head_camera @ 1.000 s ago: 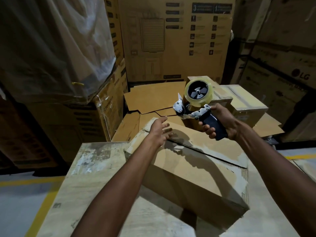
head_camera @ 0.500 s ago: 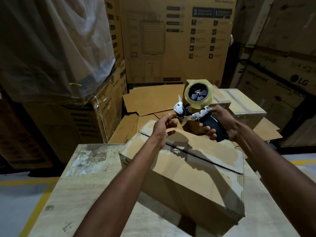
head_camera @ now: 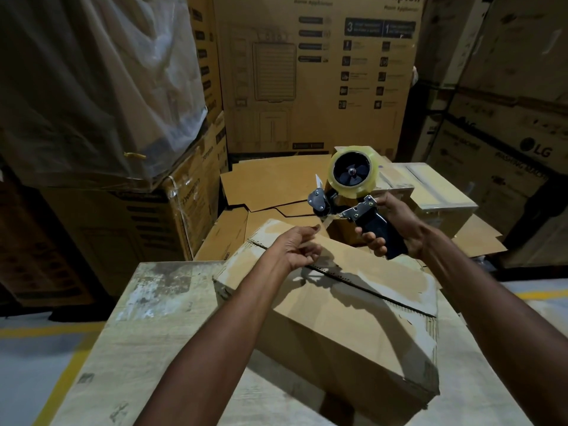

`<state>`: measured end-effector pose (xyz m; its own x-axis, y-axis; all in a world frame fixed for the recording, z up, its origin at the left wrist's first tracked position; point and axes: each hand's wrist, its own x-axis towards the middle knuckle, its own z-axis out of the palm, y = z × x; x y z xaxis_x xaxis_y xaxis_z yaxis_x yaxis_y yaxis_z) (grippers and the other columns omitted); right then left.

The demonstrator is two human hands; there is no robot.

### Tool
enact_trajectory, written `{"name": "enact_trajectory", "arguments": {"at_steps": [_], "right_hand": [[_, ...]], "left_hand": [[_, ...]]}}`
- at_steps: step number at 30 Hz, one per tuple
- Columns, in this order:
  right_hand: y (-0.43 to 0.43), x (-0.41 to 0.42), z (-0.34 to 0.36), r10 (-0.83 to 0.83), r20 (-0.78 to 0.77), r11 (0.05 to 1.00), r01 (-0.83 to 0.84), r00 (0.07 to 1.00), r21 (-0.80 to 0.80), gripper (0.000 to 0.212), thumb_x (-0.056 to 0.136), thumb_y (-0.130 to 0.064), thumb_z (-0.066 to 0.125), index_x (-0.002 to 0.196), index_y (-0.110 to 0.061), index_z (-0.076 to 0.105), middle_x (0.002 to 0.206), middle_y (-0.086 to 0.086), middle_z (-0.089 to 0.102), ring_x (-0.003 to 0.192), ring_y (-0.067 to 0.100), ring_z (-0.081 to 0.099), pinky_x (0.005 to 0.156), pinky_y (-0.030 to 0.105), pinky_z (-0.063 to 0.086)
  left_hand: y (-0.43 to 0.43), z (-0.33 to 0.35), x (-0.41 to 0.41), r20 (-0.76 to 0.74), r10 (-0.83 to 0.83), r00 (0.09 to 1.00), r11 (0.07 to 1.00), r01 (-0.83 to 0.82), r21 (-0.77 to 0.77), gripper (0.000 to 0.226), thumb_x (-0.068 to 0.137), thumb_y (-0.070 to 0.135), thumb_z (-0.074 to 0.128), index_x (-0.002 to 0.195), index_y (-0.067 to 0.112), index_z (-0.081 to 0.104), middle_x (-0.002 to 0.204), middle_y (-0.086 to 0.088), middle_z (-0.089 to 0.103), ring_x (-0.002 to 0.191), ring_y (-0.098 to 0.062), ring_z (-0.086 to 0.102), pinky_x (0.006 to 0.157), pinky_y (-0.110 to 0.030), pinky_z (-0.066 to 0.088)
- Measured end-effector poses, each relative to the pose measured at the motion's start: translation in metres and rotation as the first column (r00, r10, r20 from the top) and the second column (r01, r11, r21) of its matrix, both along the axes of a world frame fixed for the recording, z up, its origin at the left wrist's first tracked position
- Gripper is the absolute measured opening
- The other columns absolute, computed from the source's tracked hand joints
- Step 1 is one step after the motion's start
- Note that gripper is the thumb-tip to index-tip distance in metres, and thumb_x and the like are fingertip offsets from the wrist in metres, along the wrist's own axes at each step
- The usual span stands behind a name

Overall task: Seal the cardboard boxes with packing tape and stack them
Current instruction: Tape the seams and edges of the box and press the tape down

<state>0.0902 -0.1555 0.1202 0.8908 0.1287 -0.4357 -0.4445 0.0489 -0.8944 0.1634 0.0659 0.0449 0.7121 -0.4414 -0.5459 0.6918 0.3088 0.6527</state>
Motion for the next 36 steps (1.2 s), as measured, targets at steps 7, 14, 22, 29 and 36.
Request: {"name": "enact_trajectory", "arguments": {"at_steps": [7, 14, 22, 29, 36], "right_hand": [[0.001, -0.002, -0.005, 0.037, 0.009, 0.999, -0.037, 0.999, -0.014, 0.070, 0.092, -0.063, 0.037, 0.100, 0.002, 0.061, 0.072, 0.009, 0.047, 0.051, 0.018, 0.039, 0.044, 0.027, 0.034], [-0.002, -0.001, -0.021, 0.128, 0.020, 0.989, -0.126, 0.992, -0.081, 0.076, 0.095, -0.064, 0.043, 0.108, 0.008, 0.065, 0.075, 0.013, 0.051, 0.055, 0.021, 0.042, 0.049, 0.030, 0.038], [0.020, 0.004, -0.043, 0.188, -0.005, 0.977, -0.188, 0.982, -0.098, 0.070, 0.096, -0.063, 0.042, 0.100, 0.003, 0.063, 0.076, 0.012, 0.051, 0.056, 0.022, 0.042, 0.053, 0.032, 0.038], [0.041, 0.017, -0.064, 0.180, -0.025, 0.955, -0.181, 0.983, -0.235, 0.070, 0.098, -0.064, 0.037, 0.098, -0.001, 0.067, 0.075, 0.011, 0.057, 0.056, 0.022, 0.049, 0.053, 0.028, 0.039], [0.070, 0.047, -0.077, 0.178, 0.003, 0.932, -0.168, 0.984, -0.320, 0.061, 0.100, -0.060, 0.040, 0.096, -0.005, 0.065, 0.075, 0.010, 0.061, 0.055, 0.019, 0.052, 0.052, 0.026, 0.042]], "left_hand": [[0.008, -0.001, 0.000, -0.040, -0.185, 0.982, 0.983, 0.184, -0.014, 0.026, 0.101, 0.023, 0.060, 0.088, 0.001, 0.064, 0.066, -0.009, 0.061, 0.045, -0.013, 0.054, 0.042, -0.017, 0.043], [0.019, -0.005, 0.011, 0.174, -0.086, 0.981, 0.943, 0.024, 0.332, 0.030, 0.101, 0.000, 0.039, 0.085, 0.003, 0.064, 0.049, -0.001, 0.052, 0.034, -0.005, 0.041, 0.032, -0.015, 0.031], [0.071, -0.028, 0.047, 0.293, -0.176, 0.940, 0.821, -0.024, 0.571, 0.019, 0.098, 0.004, 0.058, 0.086, 0.004, 0.072, 0.056, 0.002, 0.062, 0.042, -0.005, 0.044, 0.035, -0.017, 0.034], [0.124, -0.037, 0.084, 0.476, -0.265, 0.838, 0.696, -0.175, 0.696, 0.016, 0.092, 0.011, 0.074, 0.080, 0.001, 0.073, 0.068, -0.010, 0.068, 0.055, -0.016, 0.064, 0.051, -0.027, 0.049], [0.143, -0.057, 0.106, 0.585, -0.416, 0.696, 0.607, -0.267, 0.749, 0.036, 0.103, 0.025, 0.059, 0.083, -0.001, 0.074, 0.071, -0.009, 0.056, 0.065, -0.019, 0.045, 0.065, -0.033, 0.031]]}}
